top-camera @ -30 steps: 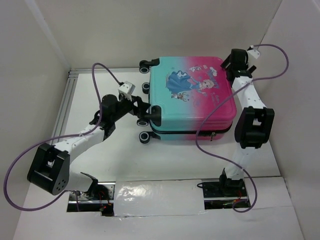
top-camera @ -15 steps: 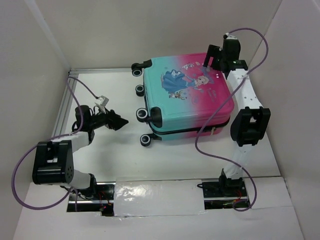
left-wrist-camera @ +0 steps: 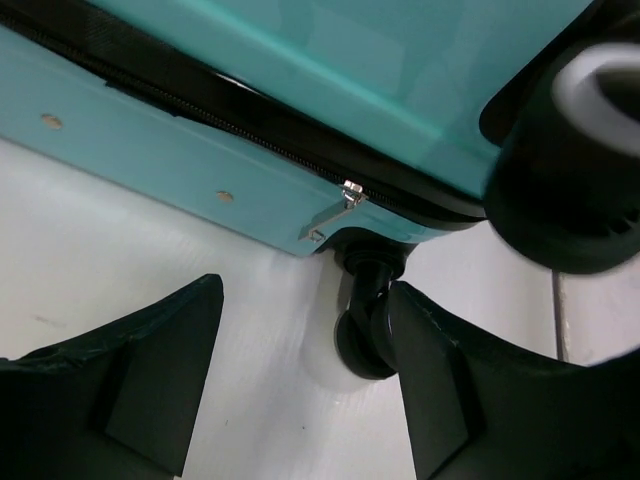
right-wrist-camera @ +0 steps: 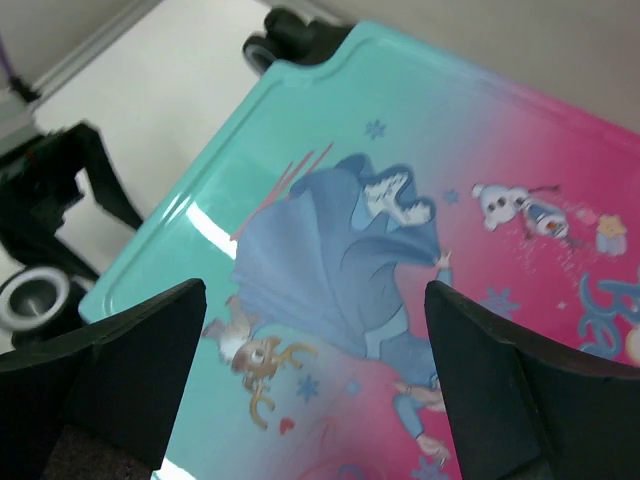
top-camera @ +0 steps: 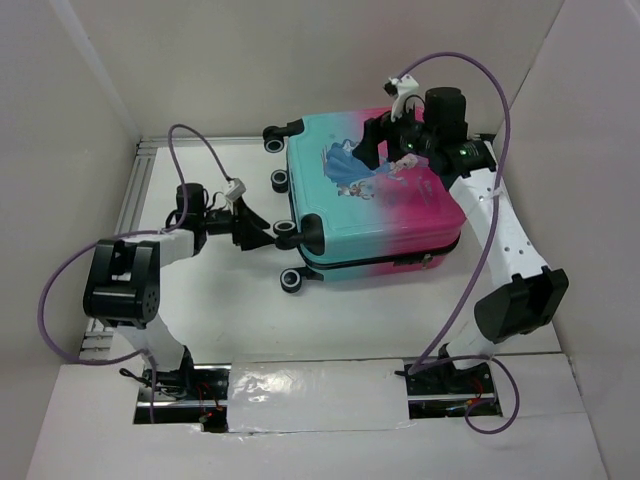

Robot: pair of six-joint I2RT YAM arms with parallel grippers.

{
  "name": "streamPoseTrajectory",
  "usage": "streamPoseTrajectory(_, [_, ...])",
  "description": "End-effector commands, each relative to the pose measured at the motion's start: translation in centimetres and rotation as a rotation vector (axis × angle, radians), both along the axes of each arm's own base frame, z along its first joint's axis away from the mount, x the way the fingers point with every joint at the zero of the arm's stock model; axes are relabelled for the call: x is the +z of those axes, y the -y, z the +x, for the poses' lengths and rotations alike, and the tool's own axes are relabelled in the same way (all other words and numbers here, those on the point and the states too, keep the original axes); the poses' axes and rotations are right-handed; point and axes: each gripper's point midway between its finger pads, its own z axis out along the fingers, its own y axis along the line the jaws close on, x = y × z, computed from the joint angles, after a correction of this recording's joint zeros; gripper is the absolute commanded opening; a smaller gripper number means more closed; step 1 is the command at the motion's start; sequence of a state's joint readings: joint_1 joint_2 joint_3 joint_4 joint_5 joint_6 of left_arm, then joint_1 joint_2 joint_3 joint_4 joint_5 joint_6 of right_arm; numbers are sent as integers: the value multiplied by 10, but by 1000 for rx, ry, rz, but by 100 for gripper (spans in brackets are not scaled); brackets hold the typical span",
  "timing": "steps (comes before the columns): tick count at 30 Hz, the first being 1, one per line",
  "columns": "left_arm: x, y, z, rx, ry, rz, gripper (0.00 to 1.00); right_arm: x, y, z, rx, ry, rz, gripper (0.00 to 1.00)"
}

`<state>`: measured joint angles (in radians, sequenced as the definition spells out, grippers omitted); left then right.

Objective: Pack the luggage

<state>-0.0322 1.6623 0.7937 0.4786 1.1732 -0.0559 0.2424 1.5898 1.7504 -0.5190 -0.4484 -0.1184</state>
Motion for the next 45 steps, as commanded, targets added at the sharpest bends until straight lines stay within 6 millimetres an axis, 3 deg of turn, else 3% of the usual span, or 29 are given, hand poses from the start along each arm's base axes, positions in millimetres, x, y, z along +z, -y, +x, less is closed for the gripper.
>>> streamPoseTrajectory(1, [14,17,2,-155,73,-25,79,-9,-4,-25,82,22,-66,96])
streamPoseTrajectory(7, [-11,58,12,-192,14,108,76,-11,-12,-42,95,33,-97,96])
streamPoseTrajectory(13, [-20,69,19,-223,-37,90,73,-12,-10,-46,86,41,-112,96])
streamPoseTrajectory(18, [-43,83,3,-249,-70,116,70,-8,-13,-50,98,56,-116,96])
streamPoseTrajectory(21, [-43,88,-3,-244,-33,159,66,-9,-15,-50,102,63,-126,96])
streamPoseTrajectory(26, [-44,90,3,-195,-20,179,52,-19,-19,-49,113,34,-134,96])
streamPoseTrajectory(28, [-44,89,8,-172,-12,188,41,-19,-19,-49,113,34,-134,96])
streamPoseTrajectory(30, [-44,89,10,-156,-6,183,38,-22,-23,-50,122,33,-135,96])
streamPoseTrajectory(35, [-34,89,6,-168,30,129,44,-28,-25,-53,124,17,-144,96])
streamPoseTrajectory(36, [-32,85,6,-157,41,127,51,-28,-25,-53,124,17,-144,96])
streamPoseTrajectory(39, [-27,75,6,-138,58,118,60,-33,-23,-52,117,7,-151,96])
streamPoseTrajectory(45, [-9,56,7,-110,109,63,64,-35,-27,-53,126,6,-151,96])
